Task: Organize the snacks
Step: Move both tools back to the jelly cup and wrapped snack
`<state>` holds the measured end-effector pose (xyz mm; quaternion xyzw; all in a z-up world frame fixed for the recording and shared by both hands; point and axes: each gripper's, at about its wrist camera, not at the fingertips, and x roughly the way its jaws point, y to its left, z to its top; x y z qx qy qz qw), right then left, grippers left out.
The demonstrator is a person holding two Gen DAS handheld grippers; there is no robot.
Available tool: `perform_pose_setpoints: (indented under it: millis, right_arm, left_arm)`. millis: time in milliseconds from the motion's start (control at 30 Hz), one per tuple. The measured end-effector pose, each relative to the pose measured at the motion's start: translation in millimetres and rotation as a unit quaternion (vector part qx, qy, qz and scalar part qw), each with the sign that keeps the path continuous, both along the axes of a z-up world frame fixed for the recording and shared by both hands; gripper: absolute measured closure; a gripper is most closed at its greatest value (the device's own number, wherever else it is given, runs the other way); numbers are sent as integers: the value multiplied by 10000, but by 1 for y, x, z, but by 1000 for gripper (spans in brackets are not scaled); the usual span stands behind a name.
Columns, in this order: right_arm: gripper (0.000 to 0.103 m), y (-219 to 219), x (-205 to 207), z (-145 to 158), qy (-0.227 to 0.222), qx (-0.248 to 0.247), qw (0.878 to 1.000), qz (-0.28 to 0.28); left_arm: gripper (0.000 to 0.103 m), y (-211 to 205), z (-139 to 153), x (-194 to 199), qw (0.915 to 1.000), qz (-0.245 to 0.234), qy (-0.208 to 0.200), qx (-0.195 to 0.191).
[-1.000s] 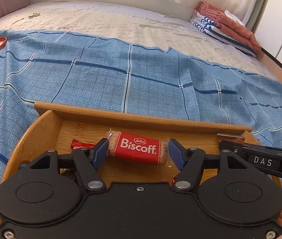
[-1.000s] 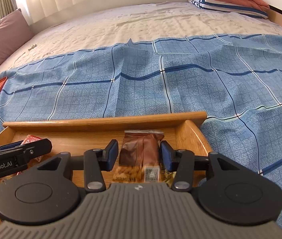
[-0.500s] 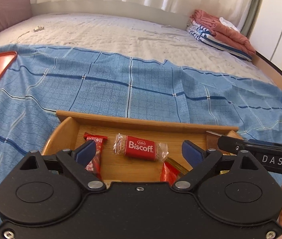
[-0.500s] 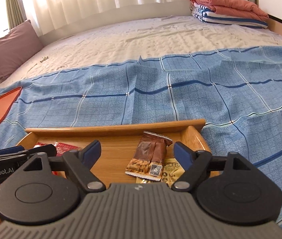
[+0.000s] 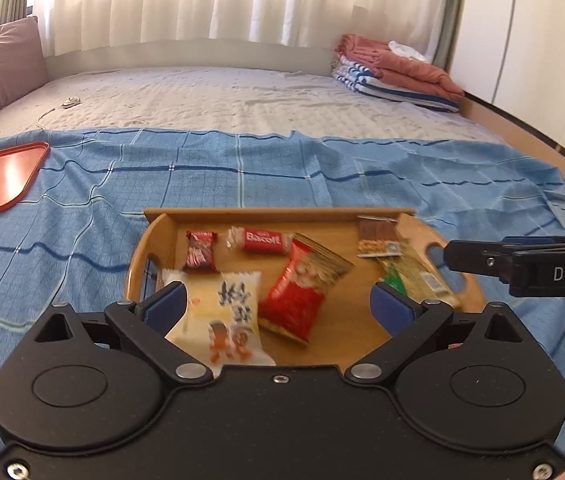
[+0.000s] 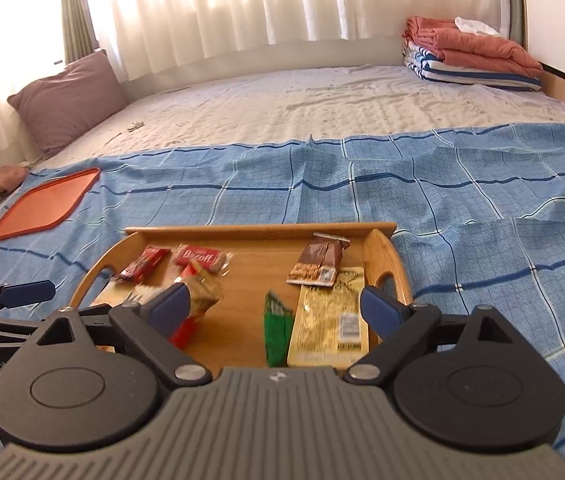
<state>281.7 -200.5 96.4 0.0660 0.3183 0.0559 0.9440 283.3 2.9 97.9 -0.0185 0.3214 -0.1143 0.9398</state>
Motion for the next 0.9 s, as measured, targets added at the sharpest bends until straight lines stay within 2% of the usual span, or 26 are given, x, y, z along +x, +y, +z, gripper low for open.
perform_pose_setpoints:
  millis: [167,333,500,900]
  right_arm:
    - [3,8,-50,-9,-198,138,9997,0]
    - [3,9,-90,-26,-271,232,9993,119]
    - [3,16,-120,-36,-399,-174,9986,315]
    - [2,18,-180,-49,-510,-607,9952,572]
  left_arm:
    - [3,-1,-1,-51,9999,-44,-163,14]
    - [3,3,-9,-88,9997,-207,-144,23]
    - [3,6,-21,-118,9994,-302,-154,18]
    - [3,-1,-55,-165,9965,-821,74,141]
